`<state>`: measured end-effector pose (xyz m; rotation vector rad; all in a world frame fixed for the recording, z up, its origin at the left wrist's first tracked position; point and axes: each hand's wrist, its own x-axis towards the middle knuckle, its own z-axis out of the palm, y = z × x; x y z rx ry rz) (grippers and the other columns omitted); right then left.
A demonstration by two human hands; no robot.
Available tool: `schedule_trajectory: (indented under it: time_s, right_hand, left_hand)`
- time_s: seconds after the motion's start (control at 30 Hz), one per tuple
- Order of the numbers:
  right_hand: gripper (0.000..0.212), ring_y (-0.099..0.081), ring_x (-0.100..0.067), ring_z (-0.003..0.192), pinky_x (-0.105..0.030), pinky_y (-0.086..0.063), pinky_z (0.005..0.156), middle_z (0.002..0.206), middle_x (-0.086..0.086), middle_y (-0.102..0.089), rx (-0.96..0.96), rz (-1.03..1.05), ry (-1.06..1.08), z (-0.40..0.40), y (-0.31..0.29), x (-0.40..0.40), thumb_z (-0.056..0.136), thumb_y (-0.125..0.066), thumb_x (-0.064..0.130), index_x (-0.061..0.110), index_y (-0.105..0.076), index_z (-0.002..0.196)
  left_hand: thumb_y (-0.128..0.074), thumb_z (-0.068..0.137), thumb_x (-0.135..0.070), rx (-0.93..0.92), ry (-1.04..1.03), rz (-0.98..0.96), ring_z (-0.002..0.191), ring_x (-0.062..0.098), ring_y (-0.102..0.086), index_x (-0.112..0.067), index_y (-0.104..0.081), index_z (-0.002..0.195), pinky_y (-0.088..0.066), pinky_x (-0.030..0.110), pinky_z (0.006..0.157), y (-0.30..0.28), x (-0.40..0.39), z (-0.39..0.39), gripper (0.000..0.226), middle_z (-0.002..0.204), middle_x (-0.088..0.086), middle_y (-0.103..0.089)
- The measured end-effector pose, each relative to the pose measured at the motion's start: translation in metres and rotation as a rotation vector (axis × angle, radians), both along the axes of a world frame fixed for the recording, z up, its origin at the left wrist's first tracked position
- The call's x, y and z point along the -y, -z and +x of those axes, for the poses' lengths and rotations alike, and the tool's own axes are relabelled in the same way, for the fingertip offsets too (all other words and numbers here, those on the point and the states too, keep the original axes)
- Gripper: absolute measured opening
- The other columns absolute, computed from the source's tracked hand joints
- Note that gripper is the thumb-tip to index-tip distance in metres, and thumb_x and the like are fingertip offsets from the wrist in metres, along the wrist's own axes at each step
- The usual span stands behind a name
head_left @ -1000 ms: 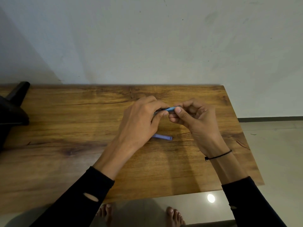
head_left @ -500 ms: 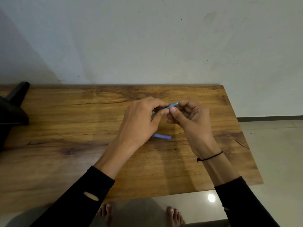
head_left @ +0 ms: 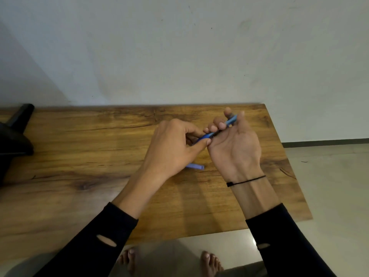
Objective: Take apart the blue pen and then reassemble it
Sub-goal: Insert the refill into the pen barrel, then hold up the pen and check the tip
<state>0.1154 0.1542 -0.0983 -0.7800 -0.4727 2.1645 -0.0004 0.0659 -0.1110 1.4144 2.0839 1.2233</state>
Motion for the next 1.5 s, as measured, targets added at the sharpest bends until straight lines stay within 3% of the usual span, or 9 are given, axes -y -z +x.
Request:
schedule_trajectory:
  time_s: [0.2, 0.3, 0.4, 0.53, 0.8, 0.93, 1.3, 1.5]
  right_hand:
    - [0.052, -0.020, -0.015, 0.053, -0.030, -0.026, 0.053, 0.060, 0.002, -0.024, -0.199, -0.054, 0.114, -0.003, -0.055, 0.001, 0.109, -0.033, 0.048, 0.017, -0.041, 0.068]
    - [0.055, -0.009, -0.014, 0.051, -0.024, -0.016, 0.046, 0.050, 0.004, -0.021, -0.298, -0.106, 0.167, 0.004, -0.087, 0.005, 0.106, -0.032, 0.049, 0.017, -0.035, 0.062]
    - [0.053, -0.007, -0.014, 0.052, -0.023, -0.013, 0.044, 0.046, 0.005, -0.022, -0.373, -0.056, 0.192, 0.009, -0.122, 0.008, 0.105, -0.028, 0.046, 0.017, -0.032, 0.060]
    - [0.051, -0.007, -0.013, 0.049, -0.022, -0.014, 0.041, 0.044, 0.004, -0.023, -0.486, 0.018, 0.212, 0.021, -0.162, 0.008, 0.104, -0.026, 0.041, 0.017, -0.031, 0.059]
    - [0.050, -0.008, -0.012, 0.049, -0.022, -0.014, 0.041, 0.045, 0.004, -0.024, -0.522, 0.067, 0.167, 0.029, -0.188, 0.020, 0.105, -0.027, 0.041, 0.016, -0.030, 0.061]
    - [0.049, -0.013, -0.012, 0.042, -0.022, -0.016, 0.040, 0.044, 0.004, -0.024, -0.513, 0.097, 0.155, 0.031, -0.193, 0.023, 0.104, -0.027, 0.039, 0.016, -0.030, 0.061]
    - [0.049, -0.007, -0.012, 0.048, -0.020, -0.014, 0.040, 0.042, 0.005, -0.024, -0.485, 0.148, 0.141, 0.033, -0.199, 0.028, 0.105, -0.026, 0.040, 0.017, -0.029, 0.062]
    - [0.048, -0.007, -0.012, 0.048, -0.020, -0.015, 0.039, 0.042, 0.005, -0.024, -0.478, 0.149, 0.125, 0.033, -0.199, 0.028, 0.104, -0.026, 0.039, 0.017, -0.028, 0.062]
  left_hand:
    - [-0.089, 0.072, -0.054, 0.152, 0.011, -0.019, 0.067, 0.003, -0.076, -0.027, -0.087, 0.090, -0.067, 0.037, 0.072, -0.051, 0.003, -0.009, 0.033, 0.073, -0.007, -0.081]
    - [-0.080, 0.074, -0.061, 0.409, 0.030, 0.036, 0.077, 0.020, -0.081, -0.022, -0.087, 0.093, -0.067, 0.037, 0.077, -0.081, 0.009, -0.018, 0.043, 0.078, 0.002, -0.083]
    - [-0.064, 0.089, -0.059, 0.678, -0.136, 0.123, 0.073, 0.016, -0.078, -0.017, -0.087, 0.087, -0.062, 0.024, 0.067, -0.107, 0.015, -0.029, 0.048, 0.076, 0.007, -0.082]
    - [-0.056, 0.105, -0.047, 0.628, -0.314, 0.154, 0.070, 0.009, -0.075, -0.019, -0.085, 0.081, -0.057, 0.023, 0.067, -0.122, 0.022, -0.031, 0.047, 0.073, 0.001, -0.080]
    - [-0.068, 0.104, -0.030, 0.509, -0.272, 0.255, 0.070, 0.007, -0.072, -0.018, -0.083, 0.084, -0.058, 0.018, 0.071, -0.133, 0.024, -0.022, 0.028, 0.069, -0.005, -0.076]
    - [-0.070, 0.103, -0.026, 0.497, -0.252, 0.283, 0.069, 0.007, -0.071, -0.008, -0.082, 0.088, -0.058, 0.019, 0.070, -0.135, 0.024, -0.018, 0.026, 0.072, -0.008, -0.079]
    - [-0.076, 0.098, -0.026, 0.468, -0.205, 0.280, 0.071, 0.007, -0.073, -0.025, -0.081, 0.076, -0.061, 0.021, 0.073, -0.133, 0.025, -0.016, 0.023, 0.085, 0.007, -0.083]
    - [-0.077, 0.096, -0.024, 0.449, -0.192, 0.292, 0.070, 0.008, -0.073, -0.022, -0.081, 0.076, -0.060, 0.019, 0.071, -0.131, 0.024, -0.015, 0.021, 0.085, 0.012, -0.082]
